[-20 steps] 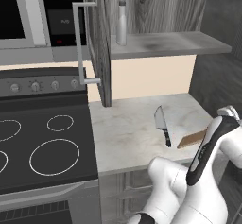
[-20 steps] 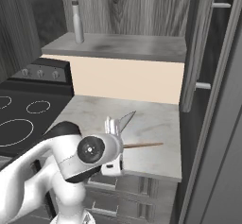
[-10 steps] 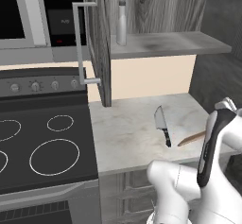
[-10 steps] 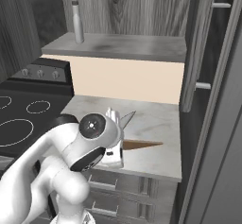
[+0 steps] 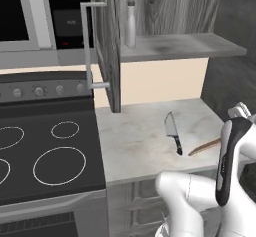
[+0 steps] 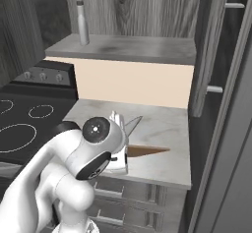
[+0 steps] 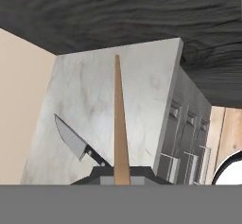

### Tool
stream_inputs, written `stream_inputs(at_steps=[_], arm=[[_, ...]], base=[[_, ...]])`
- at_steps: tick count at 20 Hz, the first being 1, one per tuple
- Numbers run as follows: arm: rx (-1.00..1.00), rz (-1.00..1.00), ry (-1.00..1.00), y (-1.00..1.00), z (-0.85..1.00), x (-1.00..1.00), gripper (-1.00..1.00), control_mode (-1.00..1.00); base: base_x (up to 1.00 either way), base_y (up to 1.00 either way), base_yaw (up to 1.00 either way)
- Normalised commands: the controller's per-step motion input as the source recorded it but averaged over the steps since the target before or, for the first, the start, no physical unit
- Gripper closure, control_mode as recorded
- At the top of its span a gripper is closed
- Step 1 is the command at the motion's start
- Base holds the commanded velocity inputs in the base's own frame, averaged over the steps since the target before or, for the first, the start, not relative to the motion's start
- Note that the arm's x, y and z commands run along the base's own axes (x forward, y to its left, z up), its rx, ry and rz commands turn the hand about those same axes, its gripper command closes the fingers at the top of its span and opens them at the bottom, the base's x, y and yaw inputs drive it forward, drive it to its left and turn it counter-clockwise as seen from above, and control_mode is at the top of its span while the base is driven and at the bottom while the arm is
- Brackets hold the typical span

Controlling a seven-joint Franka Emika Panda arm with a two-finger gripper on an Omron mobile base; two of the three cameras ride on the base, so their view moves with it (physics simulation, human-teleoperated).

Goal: Move the cutting board and knife to the sink. Then move spray from the cabinet to the counter.

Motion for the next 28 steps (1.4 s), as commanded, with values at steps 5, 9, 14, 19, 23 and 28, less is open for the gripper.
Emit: stream_inputs(at_steps=[5,9,14,19,23,28], arm=[[0.0,0.0,0.0,0.0,0.0,0.0,1.0,1.0],[0.0,0.0,0.0,0.0,0.0,0.0,1.0,1.0],[0.0,0.0,0.0,0.0,0.0,0.0,1.0,1.0],[0.0,0.0,0.0,0.0,0.0,0.0,1.0,1.0],[0.0,0.0,0.0,0.0,0.0,0.0,1.0,1.0],[0.0,0.0,0.0,0.0,0.0,0.0,1.0,1.0]], base=[[-0.29,0.49,0.0],[-0.36,0.41,0.0],[-0.47,0.31,0.0],[-0.38,0.27,0.09],[-0.34,0.38,0.2],[-0.3,0.26,0.31]])
